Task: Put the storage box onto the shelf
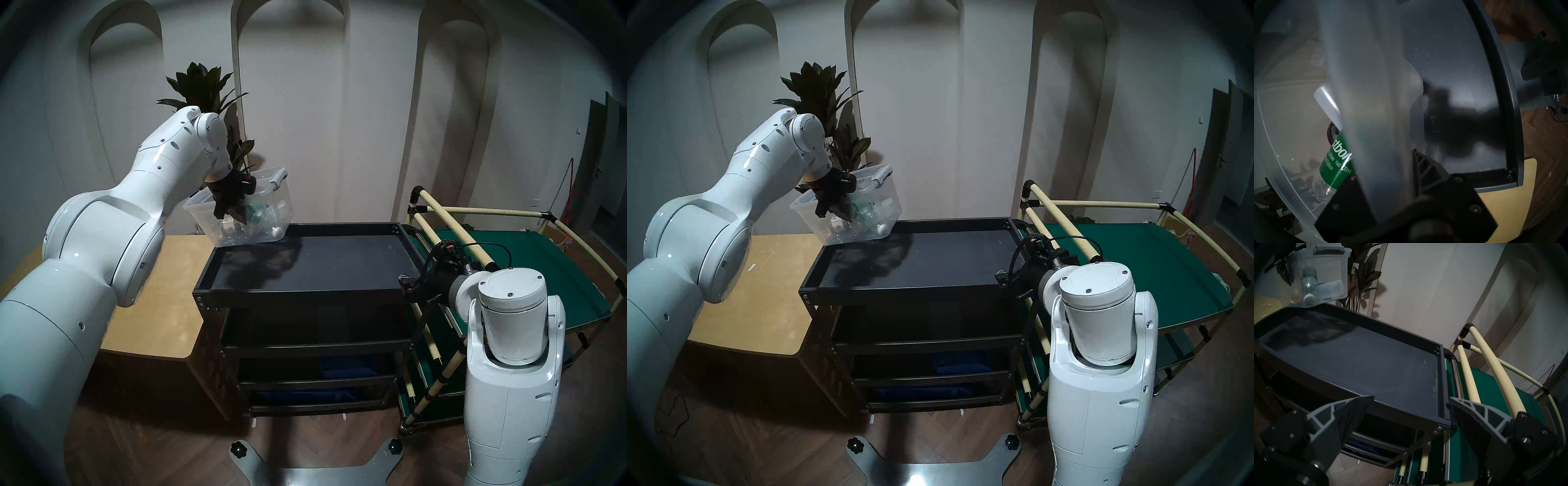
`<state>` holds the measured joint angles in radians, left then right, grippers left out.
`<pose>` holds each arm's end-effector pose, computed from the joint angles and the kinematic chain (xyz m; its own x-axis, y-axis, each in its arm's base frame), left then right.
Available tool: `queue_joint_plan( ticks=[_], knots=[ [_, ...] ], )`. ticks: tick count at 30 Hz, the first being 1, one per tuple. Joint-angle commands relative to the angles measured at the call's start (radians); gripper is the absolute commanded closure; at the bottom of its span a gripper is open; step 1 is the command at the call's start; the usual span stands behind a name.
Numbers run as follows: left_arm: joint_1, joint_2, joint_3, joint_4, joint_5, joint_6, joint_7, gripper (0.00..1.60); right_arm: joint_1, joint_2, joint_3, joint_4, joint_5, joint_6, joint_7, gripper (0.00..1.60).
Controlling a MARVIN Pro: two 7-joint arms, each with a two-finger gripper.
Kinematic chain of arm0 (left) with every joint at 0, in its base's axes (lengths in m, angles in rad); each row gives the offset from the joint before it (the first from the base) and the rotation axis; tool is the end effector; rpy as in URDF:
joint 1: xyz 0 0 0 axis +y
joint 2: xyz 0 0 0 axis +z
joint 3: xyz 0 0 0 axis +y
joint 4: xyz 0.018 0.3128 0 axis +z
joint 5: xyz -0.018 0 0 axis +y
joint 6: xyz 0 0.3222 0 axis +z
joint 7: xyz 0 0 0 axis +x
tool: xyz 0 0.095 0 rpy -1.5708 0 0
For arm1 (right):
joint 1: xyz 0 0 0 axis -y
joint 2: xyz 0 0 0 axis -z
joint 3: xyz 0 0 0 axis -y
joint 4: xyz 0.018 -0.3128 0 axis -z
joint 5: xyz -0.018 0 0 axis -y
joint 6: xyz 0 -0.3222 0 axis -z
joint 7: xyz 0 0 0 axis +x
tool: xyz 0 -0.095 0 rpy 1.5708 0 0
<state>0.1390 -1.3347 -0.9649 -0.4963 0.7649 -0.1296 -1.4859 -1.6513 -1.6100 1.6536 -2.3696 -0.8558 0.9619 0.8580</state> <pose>0.6516 0.0384 -0.0458 -0.2214 -0.9693 0.1072 -0.9186 0.1704 -0.3565 0.3312 -0.0147 -0.1580 0.4066 0.3717 0.8346 0.1909 -0.9279 0.3203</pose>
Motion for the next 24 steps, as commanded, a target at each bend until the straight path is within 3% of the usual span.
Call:
queue_joint_plan(
  ticks=[1,15,24],
  knots=[
    [-0.075,-0.093,0.014,0.002,-0.033,0.023,0.002,1.6,0.0,0.003,-0.002,-0.022,-0.003,-0.002,-0.002,0.0],
    [-0.055,-0.185,0.073,0.083,-0.104,0.076,0.002,1.6,-0.001,0.004,-0.003,-0.025,-0.003,-0.002,-0.002,0.0],
    [-0.048,-0.221,0.111,0.195,-0.144,0.103,0.002,1.6,-0.004,0.004,-0.004,-0.03,-0.005,-0.002,-0.002,0.0]
  ],
)
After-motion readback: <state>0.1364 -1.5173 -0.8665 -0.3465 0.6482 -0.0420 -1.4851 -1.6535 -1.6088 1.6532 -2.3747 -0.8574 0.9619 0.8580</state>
